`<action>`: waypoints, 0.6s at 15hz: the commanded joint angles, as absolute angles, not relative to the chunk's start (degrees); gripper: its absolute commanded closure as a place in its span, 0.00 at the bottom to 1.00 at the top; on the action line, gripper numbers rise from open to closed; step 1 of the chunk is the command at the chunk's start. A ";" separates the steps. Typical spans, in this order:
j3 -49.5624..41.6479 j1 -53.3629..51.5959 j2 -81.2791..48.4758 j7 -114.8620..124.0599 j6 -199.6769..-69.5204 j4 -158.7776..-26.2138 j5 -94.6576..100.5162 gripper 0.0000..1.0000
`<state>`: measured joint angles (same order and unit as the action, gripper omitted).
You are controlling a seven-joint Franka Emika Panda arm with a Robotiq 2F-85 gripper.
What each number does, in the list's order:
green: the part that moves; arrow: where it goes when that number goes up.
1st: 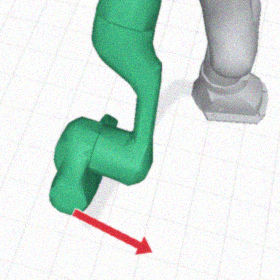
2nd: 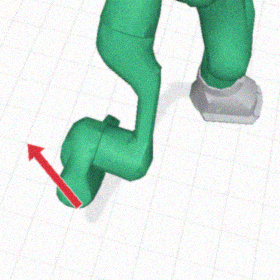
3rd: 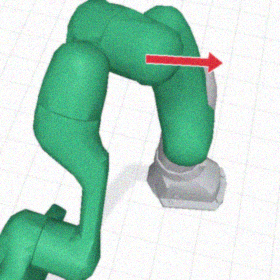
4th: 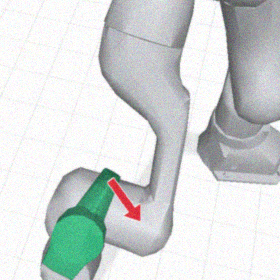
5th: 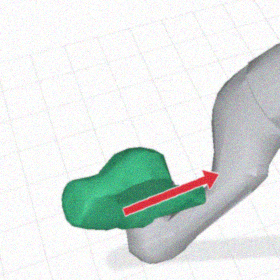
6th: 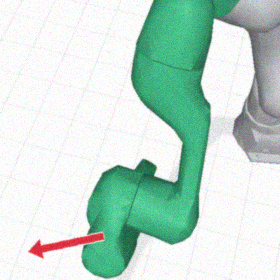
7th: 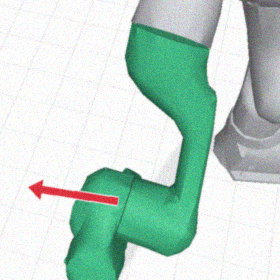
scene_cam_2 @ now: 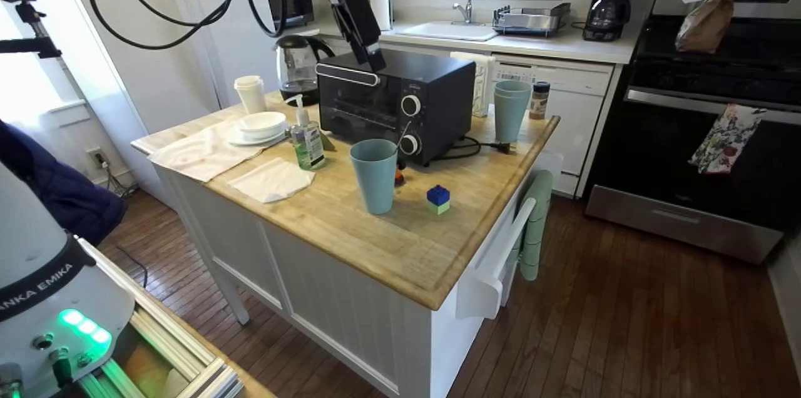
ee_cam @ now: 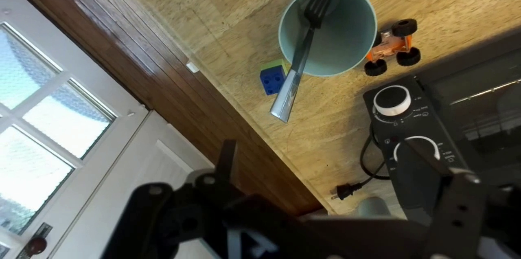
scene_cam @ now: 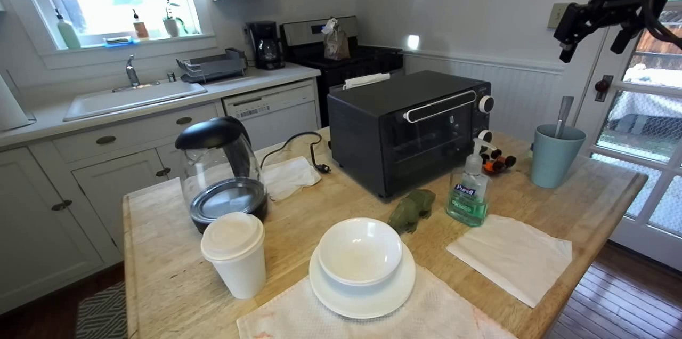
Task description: Put the fork into the cup
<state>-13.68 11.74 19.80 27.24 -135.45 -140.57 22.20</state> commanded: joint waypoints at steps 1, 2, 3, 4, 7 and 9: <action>-12.29 14.08 20.02 21.48 -132.50 -138.58 17.17 0.00; -10.90 15.22 19.63 24.04 -134.45 -139.59 19.37 0.00; -11.02 15.33 19.64 23.06 -134.17 -139.30 18.58 0.00; -11.09 15.40 19.64 22.57 -134.11 -139.19 18.19 0.00; -11.06 15.42 19.65 22.36 -134.08 -139.19 18.10 0.00; -11.04 15.41 19.65 22.36 -134.07 -139.19 18.10 0.00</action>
